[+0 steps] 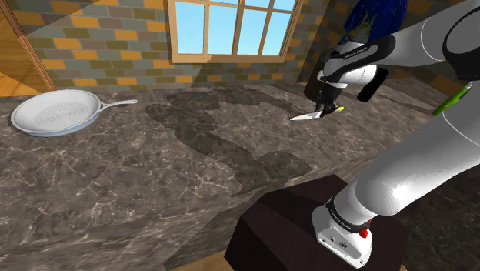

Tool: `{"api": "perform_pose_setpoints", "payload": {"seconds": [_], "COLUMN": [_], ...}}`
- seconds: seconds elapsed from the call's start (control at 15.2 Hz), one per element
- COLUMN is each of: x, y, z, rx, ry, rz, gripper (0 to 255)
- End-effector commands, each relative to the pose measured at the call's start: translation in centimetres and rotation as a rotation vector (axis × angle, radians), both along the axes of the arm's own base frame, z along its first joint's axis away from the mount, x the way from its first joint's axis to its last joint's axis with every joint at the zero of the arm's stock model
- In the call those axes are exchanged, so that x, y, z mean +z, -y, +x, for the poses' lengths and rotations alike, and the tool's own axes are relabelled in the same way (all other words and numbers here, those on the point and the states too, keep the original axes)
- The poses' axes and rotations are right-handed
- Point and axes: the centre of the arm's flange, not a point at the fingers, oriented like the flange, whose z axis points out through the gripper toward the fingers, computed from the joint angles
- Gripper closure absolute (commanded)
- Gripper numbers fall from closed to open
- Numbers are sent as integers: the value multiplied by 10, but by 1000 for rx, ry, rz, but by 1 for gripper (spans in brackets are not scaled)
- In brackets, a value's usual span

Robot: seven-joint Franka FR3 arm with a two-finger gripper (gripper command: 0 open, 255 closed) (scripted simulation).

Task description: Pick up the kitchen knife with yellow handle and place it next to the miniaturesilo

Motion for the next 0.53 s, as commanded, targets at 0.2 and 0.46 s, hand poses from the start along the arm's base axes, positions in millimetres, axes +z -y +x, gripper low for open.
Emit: {"api": "perform_pose_setpoints", "payload": {"seconds": [0.2,0.46], "x": [0,40], "y": [0,-1], "z": [0,0], "rx": [0,0], "ry": [0,0], "rz": [0,0], "gripper": [0,0]}}
